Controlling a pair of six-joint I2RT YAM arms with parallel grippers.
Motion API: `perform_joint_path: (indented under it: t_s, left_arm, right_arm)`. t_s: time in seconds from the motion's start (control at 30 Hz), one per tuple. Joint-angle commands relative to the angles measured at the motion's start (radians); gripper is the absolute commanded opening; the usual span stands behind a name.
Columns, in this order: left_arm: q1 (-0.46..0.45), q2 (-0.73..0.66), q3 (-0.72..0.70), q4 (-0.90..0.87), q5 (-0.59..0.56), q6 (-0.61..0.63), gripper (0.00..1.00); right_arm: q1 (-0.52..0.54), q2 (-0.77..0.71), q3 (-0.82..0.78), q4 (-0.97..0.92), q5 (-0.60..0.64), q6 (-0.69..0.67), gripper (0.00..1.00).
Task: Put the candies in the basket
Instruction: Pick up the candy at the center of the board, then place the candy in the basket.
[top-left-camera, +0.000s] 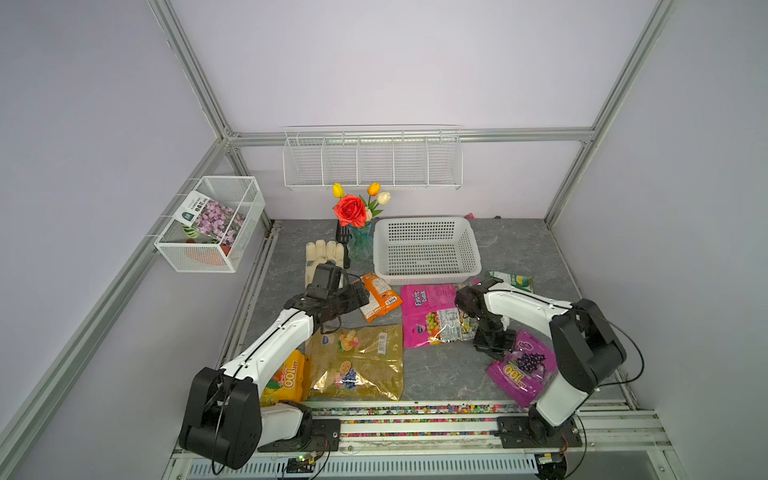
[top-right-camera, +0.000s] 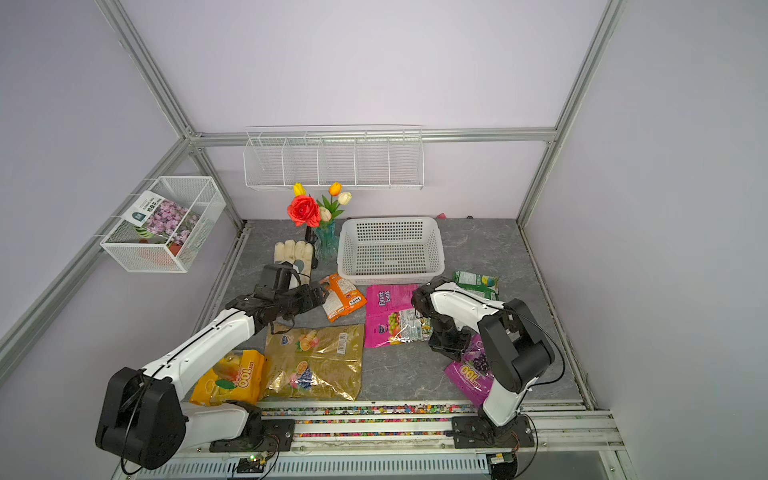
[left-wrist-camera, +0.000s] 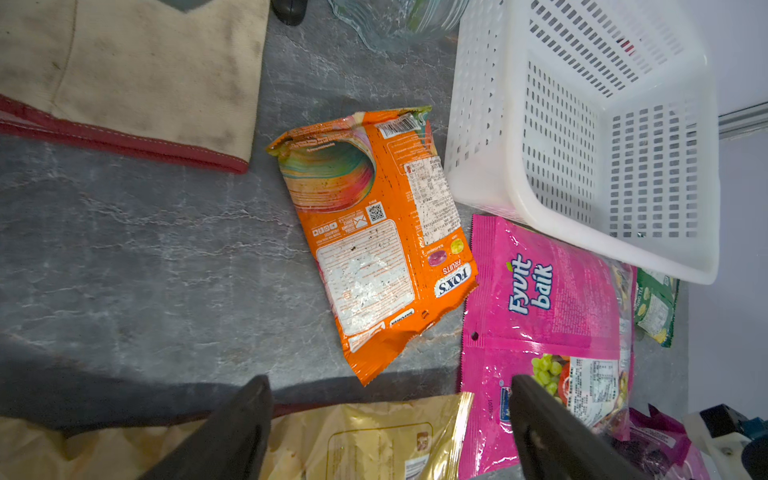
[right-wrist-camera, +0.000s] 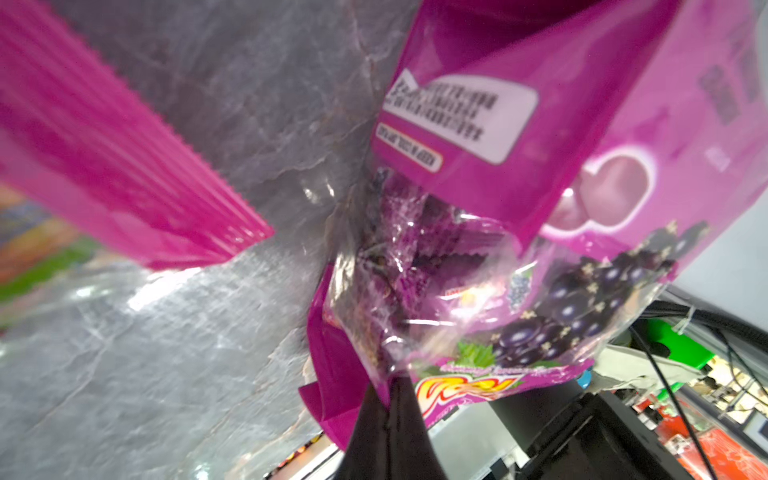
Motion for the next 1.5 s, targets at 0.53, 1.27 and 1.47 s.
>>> perform_joint_path:
  t_s: [0.53,1.27,1.47]
  left_arm:
    - [-0.004,-0.072,-0.005,0.017,0.006,-0.034,0.92]
    - [-0.004,-0.018,0.03,0.052,0.102,-0.065,0.92]
    - [-0.004,-0.002,0.027,0.047,0.105,-0.082,0.92]
  right_arm:
    - [-0.085,-0.325,0.274,-0.226,0.311,-0.121,0.0]
    - [-0.135,-0.353,0.463,0.465,0.086,-0.621,0.0]
    - [-0.134,-0.221,0.583,0.488,0.004,-0.755,0.0]
